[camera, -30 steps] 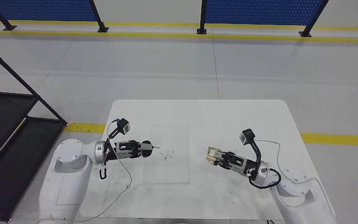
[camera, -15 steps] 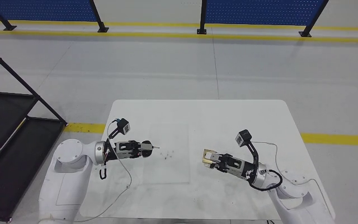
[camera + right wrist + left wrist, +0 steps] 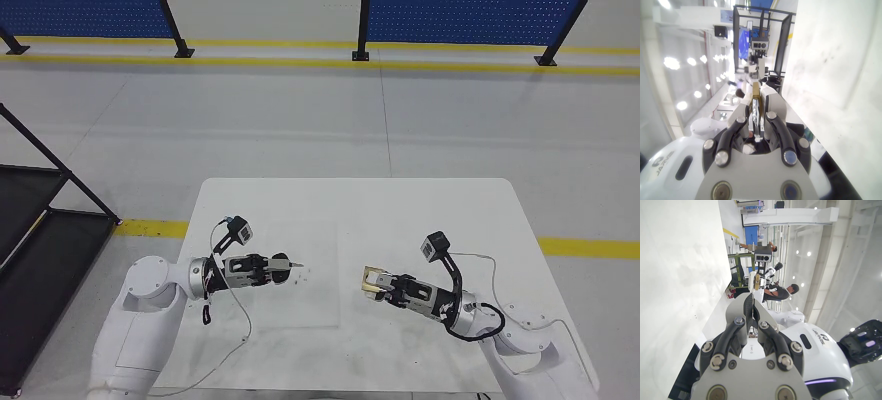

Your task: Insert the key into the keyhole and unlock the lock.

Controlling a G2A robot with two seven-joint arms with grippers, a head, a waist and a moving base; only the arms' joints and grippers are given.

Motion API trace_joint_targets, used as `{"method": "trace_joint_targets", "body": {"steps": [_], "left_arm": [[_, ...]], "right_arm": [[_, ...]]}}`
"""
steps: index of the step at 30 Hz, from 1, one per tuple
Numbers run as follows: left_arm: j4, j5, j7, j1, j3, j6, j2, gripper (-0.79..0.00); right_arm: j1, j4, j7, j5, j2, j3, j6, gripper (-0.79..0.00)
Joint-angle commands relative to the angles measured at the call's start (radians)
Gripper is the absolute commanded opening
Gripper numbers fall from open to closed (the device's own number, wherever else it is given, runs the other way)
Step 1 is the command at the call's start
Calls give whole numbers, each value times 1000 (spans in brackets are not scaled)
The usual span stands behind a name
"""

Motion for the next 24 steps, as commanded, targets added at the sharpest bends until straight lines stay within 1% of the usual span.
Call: {"method": "trace_joint_targets", "body": {"steps": [1,8,16,24], "left_arm": [[9,6,9,-14,38,-4,-2,-785],[25,3,38,-64,133,-20,-6,-785],[40,-5,72,-115,208,-41,-10,-785],[34,-5,87,-141,268,-56,-11,-785]], "right_arm": [[0,0,0,0,0,0,0,-785],[0,0,0,0,0,0,0,-785],[0,0,0,0,0,0,0,-785],[0,0,0,0,0,0,0,-785]]}}
